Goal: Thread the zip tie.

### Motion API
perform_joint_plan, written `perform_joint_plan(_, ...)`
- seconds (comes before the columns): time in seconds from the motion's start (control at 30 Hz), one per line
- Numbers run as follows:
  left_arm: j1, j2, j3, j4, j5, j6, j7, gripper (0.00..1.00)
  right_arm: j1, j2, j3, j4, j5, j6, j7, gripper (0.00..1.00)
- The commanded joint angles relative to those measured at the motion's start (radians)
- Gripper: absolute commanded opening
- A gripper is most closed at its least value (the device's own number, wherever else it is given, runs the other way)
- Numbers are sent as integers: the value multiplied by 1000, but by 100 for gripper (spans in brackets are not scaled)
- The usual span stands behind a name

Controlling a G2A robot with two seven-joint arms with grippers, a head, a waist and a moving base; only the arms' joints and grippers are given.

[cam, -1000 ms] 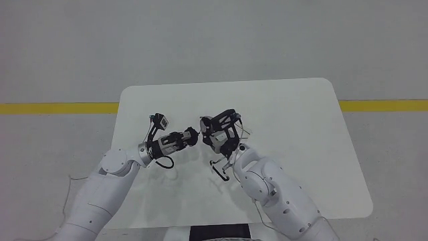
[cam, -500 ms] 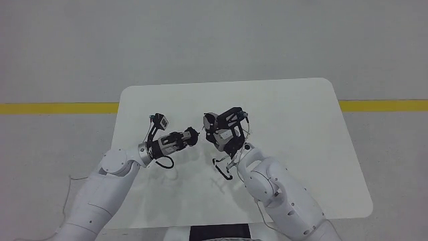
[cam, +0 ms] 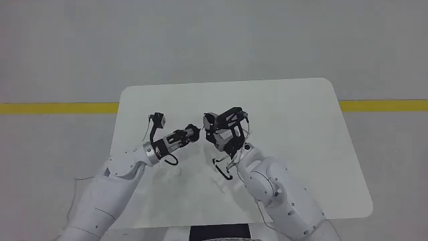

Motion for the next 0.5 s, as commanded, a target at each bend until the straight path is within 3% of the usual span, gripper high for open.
perform_joint_plan(0.0, 1, -6, -4, -2, 0, 0, -2, 0, 0, 0, 0, 0, 0, 0, 0, 0)
perform_joint_plan(0.27, 6, -35, -63, 1, -7, 0, -81, 0, 0, 0, 0, 0, 0, 0, 0, 0)
perform_joint_plan(0.43, 8, -58, -103, 32, -71, 0, -205, 0, 0, 0, 0, 0, 0, 0, 0, 0)
perform_joint_plan(0.47, 8, -58, -103, 32, -71, 0, -205, 0, 0, 0, 0, 0, 0, 0, 0, 0)
